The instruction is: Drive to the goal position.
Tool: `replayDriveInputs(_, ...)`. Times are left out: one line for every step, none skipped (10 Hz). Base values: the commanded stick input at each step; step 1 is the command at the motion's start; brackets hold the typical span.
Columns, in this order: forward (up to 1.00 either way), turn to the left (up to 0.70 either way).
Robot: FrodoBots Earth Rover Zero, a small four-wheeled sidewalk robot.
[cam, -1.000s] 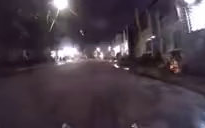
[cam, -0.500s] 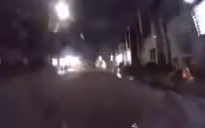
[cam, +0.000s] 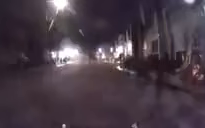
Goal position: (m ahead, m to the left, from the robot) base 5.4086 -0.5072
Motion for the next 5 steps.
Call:
replayDriveInputs(1.0,0.0)
replayDriveInputs(1.0,0.0)
replayDriveInputs(1.0,0.0)
replayDriveInputs(1.0,0.0)
replayDriveInputs(1.0,0.0)
